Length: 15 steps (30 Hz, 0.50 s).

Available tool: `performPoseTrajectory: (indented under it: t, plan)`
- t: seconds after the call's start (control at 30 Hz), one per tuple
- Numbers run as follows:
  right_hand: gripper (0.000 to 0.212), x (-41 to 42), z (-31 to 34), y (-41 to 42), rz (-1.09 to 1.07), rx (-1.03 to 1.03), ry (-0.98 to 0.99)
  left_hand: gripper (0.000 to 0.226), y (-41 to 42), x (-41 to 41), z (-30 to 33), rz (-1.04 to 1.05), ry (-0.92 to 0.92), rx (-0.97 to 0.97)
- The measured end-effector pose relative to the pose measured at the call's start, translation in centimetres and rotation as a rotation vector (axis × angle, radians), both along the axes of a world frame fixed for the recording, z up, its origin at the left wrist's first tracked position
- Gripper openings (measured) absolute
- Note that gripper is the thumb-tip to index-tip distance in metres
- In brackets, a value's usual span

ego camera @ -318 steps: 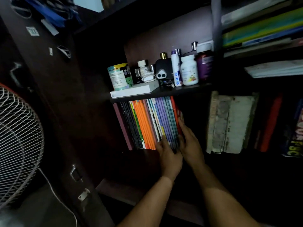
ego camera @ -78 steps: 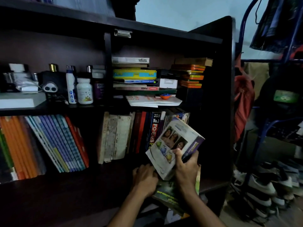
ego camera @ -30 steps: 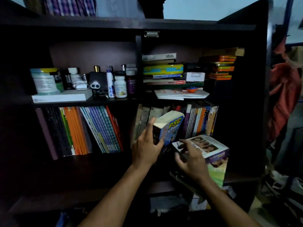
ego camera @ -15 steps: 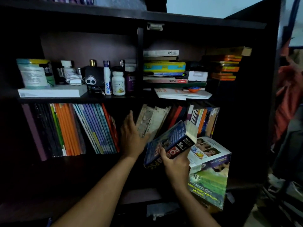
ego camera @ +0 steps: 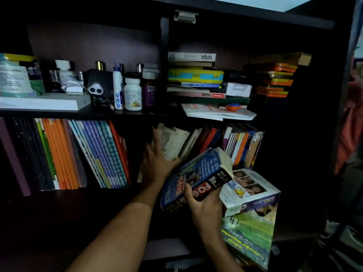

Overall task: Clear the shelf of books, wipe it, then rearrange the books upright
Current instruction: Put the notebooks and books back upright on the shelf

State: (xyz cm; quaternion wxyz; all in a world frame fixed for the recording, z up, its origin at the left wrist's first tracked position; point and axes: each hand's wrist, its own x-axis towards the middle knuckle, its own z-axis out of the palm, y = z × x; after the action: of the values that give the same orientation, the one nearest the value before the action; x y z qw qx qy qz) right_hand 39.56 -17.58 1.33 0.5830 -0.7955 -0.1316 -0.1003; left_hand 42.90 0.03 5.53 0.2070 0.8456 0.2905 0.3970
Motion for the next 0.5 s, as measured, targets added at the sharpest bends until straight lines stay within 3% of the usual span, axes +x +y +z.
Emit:
performPoseTrajectory:
  t: [0.1,0.3,0.4,0.5]
  plan:
    - [0.099,0.3,0.2,-0.4,0.033,-0.027,-0.001,0.143,1.8,-1.3,0.1,0.082,-0.061,-0.015]
    - [0.061,-0.1,1.2,-0.5,0.15,-0.05,-0.03,0.142,3.5,-3.0,0.5,0.137,-0.149,-0.075]
    - [0.063,-0.1,2.3,0.6,0.228,-0.103,-0.078,0.146,3.4,-3.2,0.3,0.076,-0.164,-0.118]
    - [0.081,-0.4,3.6,3.1,0.264,-0.166,-0.167,0.149,3.5,-3.6,0.3,0.061,-0.174,-0.123]
